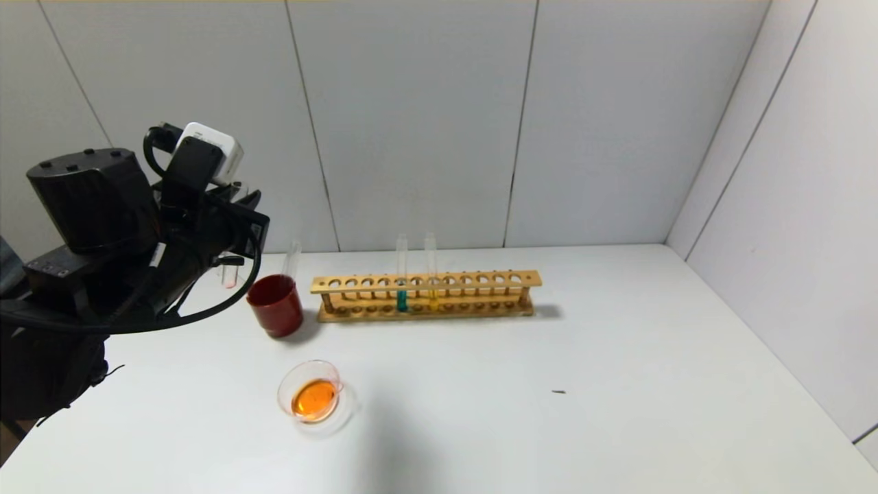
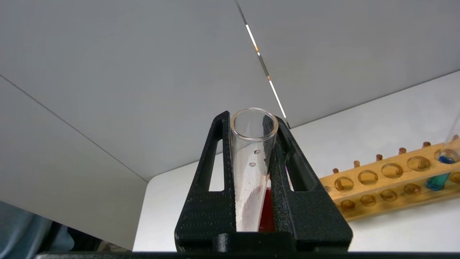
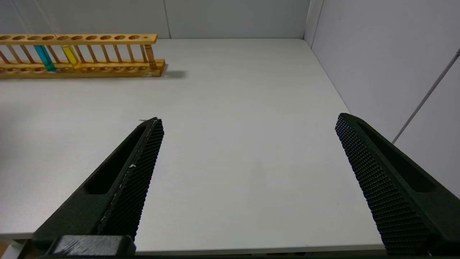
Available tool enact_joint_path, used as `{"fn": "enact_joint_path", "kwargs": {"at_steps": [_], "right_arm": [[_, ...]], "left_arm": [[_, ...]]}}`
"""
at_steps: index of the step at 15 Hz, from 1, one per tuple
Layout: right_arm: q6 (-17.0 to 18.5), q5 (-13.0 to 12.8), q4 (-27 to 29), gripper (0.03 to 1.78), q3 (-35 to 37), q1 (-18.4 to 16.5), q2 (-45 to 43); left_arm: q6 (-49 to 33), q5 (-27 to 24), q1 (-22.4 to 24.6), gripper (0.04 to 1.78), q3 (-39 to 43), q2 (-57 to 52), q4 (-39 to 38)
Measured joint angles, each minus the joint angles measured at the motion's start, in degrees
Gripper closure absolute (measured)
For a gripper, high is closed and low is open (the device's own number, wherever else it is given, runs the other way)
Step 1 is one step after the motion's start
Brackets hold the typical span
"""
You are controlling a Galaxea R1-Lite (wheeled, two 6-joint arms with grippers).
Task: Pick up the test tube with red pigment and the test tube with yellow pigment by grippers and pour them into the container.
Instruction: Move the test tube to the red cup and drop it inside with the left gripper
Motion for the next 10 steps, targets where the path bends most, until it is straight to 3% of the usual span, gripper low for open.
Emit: {"fn": "enact_joint_path", "kwargs": {"at_steps": [5,10], "right_arm": [[0.0,0.0,0.0,0.06,0.0,0.0,0.0],[0.0,0.0,0.0,0.06,0.0,0.0,0.0]], "left_arm": [[-0.5,0.2,-0.1,1.5,0.1,1.8,-0.6],[-2.7,-0.5,0.2,1.5,0.0,6.4,-7.0]]}}
